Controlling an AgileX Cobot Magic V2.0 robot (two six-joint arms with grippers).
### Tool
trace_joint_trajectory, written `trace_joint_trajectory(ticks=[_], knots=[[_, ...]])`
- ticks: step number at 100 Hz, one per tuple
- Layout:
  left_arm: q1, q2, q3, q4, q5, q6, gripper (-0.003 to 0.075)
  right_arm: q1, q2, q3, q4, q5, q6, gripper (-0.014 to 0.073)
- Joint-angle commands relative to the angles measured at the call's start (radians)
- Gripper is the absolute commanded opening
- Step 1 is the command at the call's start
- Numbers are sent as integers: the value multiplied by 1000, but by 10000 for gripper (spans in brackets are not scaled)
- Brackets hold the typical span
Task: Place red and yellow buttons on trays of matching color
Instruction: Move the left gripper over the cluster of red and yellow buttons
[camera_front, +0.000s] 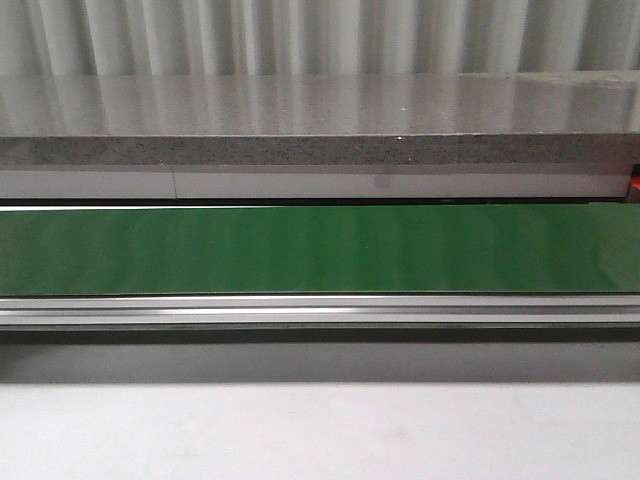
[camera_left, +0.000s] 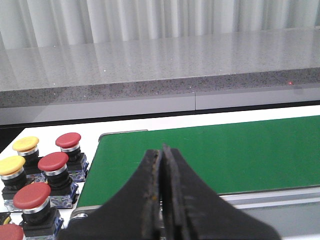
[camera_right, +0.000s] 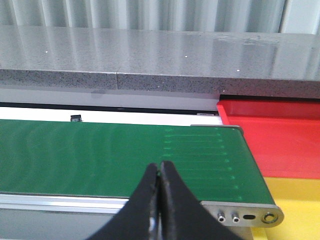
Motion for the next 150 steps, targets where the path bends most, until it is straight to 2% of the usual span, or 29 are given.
trace_joint_trajectory(ticks=[1,41,63,76,97,110,131,150], knots=[[-7,-27,47,-3,-82,1,-20,-4,-16,2,-3,-80,-9,-67],[-7,-27,30,-39,-111,-13,-20,-4,-16,2,-3,-80,-9,-67],[-7,26,-133,-84,-70,-13,-20,-4,-16,2,-3,-80,-9,-67],[-7,120,-298,-84,78,-13,-20,-4,-16,2,-3,-80,-9,-67],[-7,374,-611,-87,527,-14,-20,-4,-16,2,-3,-80,-9,-67],[-7,500,-721,-121,695,-14,-20,-4,-16,2,-3,-80,-9,-67],[-7,618,-746,-193,733,-14,-20,-4,-16,2,-3,-80,-9,-67],[-7,666,-746,-194,732,-14,-19,-4,-16,2,-3,-80,-9,-67]])
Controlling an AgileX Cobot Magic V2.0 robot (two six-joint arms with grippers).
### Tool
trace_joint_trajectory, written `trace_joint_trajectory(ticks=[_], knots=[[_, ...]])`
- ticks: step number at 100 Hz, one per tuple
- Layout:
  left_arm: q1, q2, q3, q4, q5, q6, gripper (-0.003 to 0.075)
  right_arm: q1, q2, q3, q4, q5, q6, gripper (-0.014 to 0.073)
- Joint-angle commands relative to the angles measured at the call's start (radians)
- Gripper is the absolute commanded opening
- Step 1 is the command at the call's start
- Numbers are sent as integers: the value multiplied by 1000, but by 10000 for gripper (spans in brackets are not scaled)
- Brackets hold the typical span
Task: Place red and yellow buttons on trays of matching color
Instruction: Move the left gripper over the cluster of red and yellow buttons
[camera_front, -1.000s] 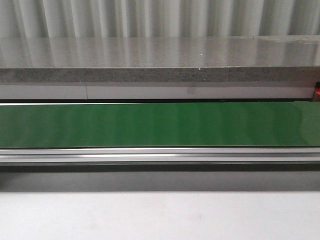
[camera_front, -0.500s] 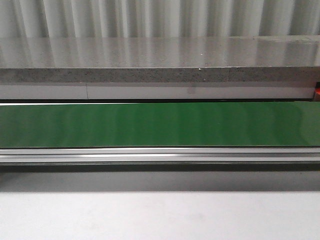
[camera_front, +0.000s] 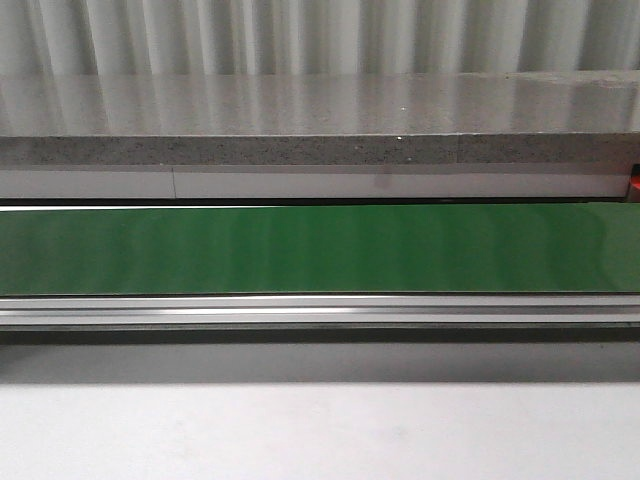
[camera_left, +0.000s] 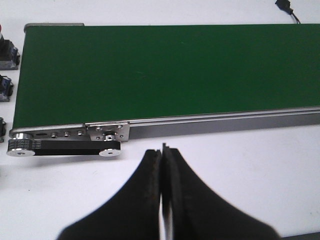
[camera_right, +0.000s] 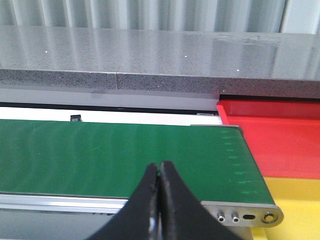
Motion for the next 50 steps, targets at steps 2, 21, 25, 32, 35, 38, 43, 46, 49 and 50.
trace_joint_trajectory(ticks=[2,21,25,32,35,38,43,46,49,50], knots=[[-7,23,-35,-25,-51,-8,-18,-4,-16,2,-3,-80,-9,-67],[-7,26,-35,-27,-44,-8,176,-4,-16,2,-3,-80,-9,-67],[-7,26,-35,-27,-43,-19,260,-4,-16,2,-3,-80,-9,-67],[-7,26,-35,-27,-40,-50,414,-4,-16,2,-3,-80,-9,-67],[-7,26,-33,-27,-39,-66,472,-4,-16,2,-3,-80,-9,-67],[-7,26,-29,-25,-39,-91,524,-4,-16,2,-3,-80,-9,-67],[-7,26,-24,-17,-39,-121,603,-4,-16,2,-3,-80,-9,-67],[-7,26,-20,-9,-43,-142,627,-4,-16,2,-3,-80,-9,-67],[-7,26,-13,6,-59,-168,643,-4,-16,2,-3,-80,-9,-67],[-7,26,-9,10,-62,-185,648,-4,-16,2,-3,-80,-9,-67]])
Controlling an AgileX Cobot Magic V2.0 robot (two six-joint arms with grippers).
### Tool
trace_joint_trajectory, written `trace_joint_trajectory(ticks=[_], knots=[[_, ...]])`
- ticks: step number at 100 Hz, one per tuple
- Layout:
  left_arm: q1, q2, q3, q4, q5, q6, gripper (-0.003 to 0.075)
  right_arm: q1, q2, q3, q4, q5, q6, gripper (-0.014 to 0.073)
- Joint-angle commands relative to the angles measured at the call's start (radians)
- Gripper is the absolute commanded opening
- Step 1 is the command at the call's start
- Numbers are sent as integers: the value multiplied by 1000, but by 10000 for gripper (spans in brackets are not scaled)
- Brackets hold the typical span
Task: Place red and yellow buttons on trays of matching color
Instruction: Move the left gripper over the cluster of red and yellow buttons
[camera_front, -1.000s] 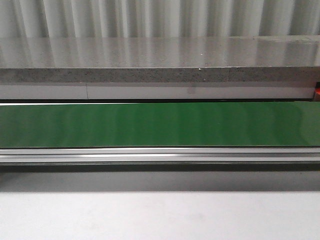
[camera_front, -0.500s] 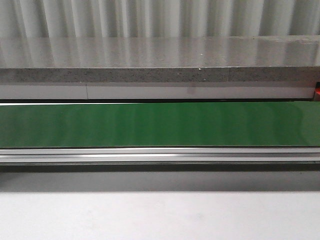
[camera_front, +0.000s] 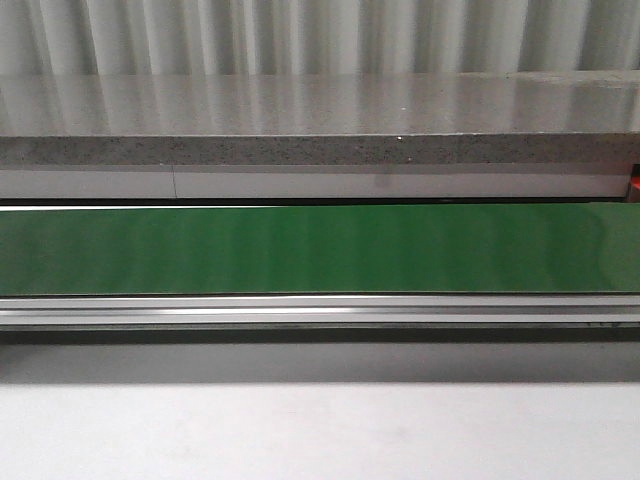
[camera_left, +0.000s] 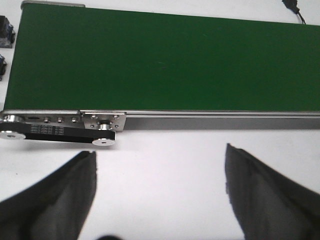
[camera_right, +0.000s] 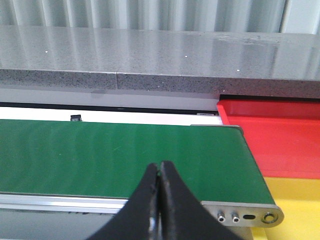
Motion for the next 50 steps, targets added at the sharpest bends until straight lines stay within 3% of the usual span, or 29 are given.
trace_joint_trajectory(ticks=[1,32,50], knots=[[-7,7,-12,22,-77,-88,648,-4,-16,2,-3,-80,-9,-67],[-7,11,81,366,-107,-532,649,-4,-16,2,-3,-80,-9,-67],[34,73,94,484,-96,-620,648,-4,-16,2,-3,-80,-9,-67]])
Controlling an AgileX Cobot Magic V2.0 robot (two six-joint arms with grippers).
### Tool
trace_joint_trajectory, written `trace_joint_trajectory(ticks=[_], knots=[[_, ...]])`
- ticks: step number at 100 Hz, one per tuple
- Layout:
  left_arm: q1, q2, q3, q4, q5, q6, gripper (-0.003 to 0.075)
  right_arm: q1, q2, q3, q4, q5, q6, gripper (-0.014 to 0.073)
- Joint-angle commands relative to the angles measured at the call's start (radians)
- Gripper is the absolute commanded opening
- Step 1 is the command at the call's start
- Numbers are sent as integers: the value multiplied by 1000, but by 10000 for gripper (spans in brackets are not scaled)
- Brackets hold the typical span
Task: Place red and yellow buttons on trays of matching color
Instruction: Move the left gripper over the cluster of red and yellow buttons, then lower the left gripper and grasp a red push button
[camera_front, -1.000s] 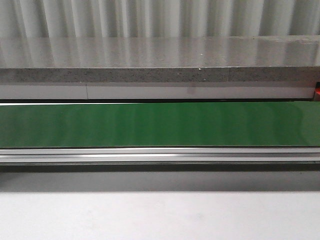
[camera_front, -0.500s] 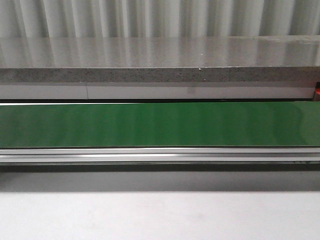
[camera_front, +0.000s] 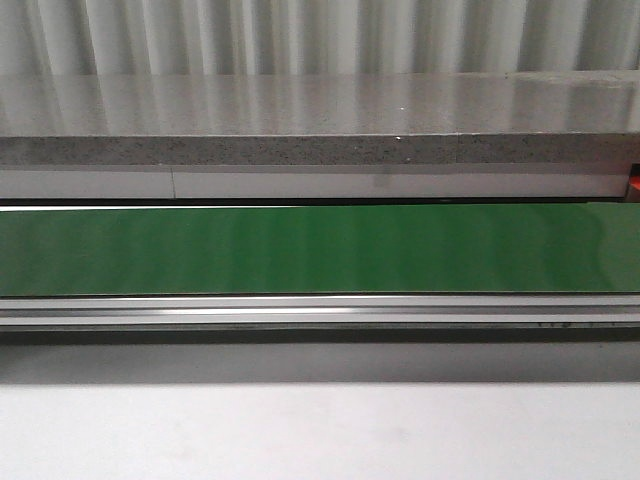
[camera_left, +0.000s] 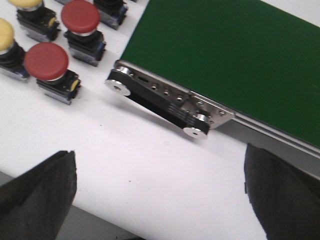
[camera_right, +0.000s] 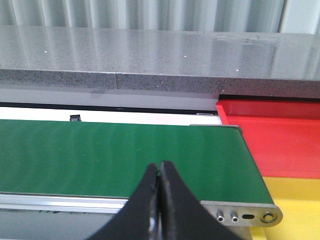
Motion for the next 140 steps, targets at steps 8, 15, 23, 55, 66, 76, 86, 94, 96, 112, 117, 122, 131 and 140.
trace_joint_trajectory(ticks=[8,15,23,55,66,76,86,94,96,112,117,122,131,140], knots=[[80,85,-23,77,-60,-52,648,-4,-16,2,-3,-80,-9,-67],[140,122,-23,75,-75,-52,648,-4,-16,2,-3,-80,-9,-67],[210,165,-23,63,-96,-50,647,-4,-16,2,-3,-80,-9,-67],[394,333,-23,59,-242,-9,638,-4,-16,2,-3,-80,-9,-67],[403,395,-42,52,-257,1,638,-4,-16,2,-3,-80,-9,-67],[403,452,-77,50,-259,9,638,-4,-16,2,-3,-80,-9,-67],[403,501,-110,55,-274,13,638,-4,-16,2,-3,-80,-9,-67],[403,538,-132,55,-275,13,638,-4,-16,2,-3,-80,-9,-67],[403,548,-136,58,-275,13,638,-4,-16,2,-3,-80,-9,-67],[403,613,-153,71,-283,13,638,-4,-16,2,-3,-80,-9,-67],[403,627,-153,84,-293,13,638,-4,-16,2,-3,-80,-9,-67],[403,642,-153,86,-302,13,638,-4,-16,2,-3,-80,-9,-67],[403,667,-153,86,-317,13,638,-4,-16,2,-3,-80,-9,-67],[409,686,-153,84,-328,11,638,-4,-16,2,-3,-80,-9,-67]])
